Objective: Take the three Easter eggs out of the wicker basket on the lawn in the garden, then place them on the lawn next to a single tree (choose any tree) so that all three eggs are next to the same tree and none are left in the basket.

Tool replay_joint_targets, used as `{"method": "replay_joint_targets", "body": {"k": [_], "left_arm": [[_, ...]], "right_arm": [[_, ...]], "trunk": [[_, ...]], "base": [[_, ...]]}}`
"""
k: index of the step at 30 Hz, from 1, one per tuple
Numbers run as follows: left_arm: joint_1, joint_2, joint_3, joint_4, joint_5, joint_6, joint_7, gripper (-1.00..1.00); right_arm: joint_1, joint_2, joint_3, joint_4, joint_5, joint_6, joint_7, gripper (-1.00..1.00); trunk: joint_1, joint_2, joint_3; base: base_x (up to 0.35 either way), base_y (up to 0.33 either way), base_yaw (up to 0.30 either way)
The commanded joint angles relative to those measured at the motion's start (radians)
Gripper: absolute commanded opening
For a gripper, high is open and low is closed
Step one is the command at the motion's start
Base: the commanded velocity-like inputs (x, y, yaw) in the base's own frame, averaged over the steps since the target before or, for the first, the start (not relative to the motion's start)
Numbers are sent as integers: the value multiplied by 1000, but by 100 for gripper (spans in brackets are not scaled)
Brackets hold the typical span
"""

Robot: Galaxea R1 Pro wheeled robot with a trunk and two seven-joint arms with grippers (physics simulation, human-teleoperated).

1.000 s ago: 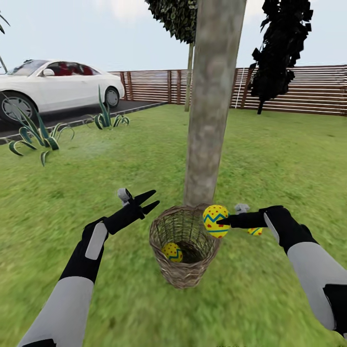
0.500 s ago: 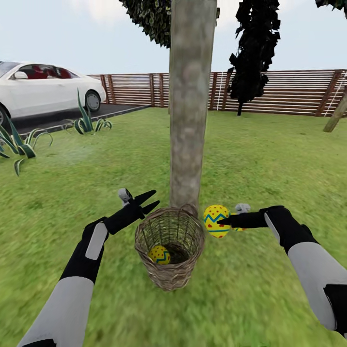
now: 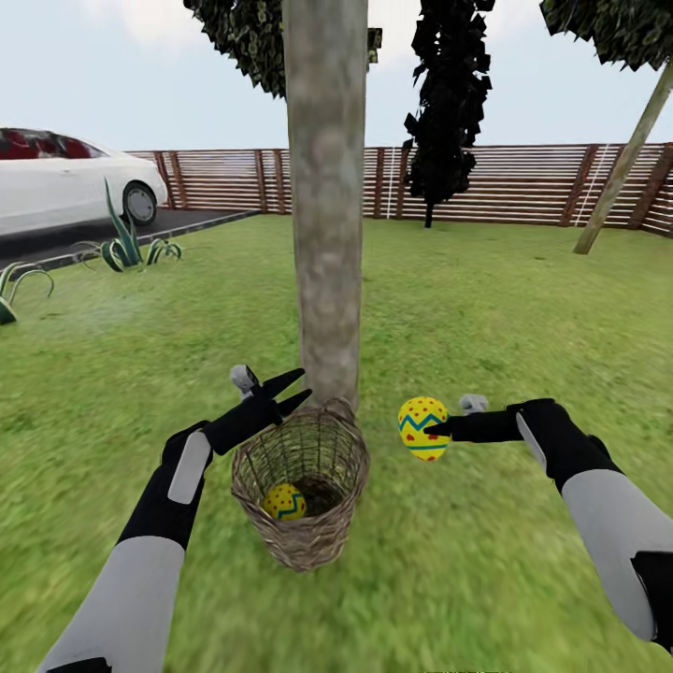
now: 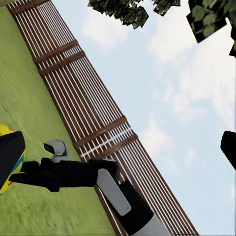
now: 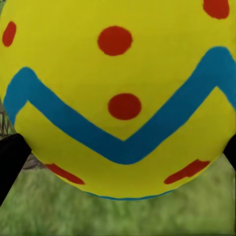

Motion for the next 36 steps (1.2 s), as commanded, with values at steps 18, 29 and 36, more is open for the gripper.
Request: {"method": "replay_joint_targets", "body": {"k": [18,29,36], "left_arm": [[0,-19,-59,2,7,-13,-7,100],[0,-19,-64,-2,11,-13,-7,100],[0,-19,-65,-2,11,-13,-7,100]], "right_arm": [[3,10,-60,0,6,-9,4,-100],[6,10,-133,0,5,-9,6,-100],[9,9,-158,1,5,-9,6,-100]], "trunk": [[0,0,16],[0,0,16],[0,0,16]], "base": [[0,0,-200],[0,0,-272],[0,0,-285]]}}
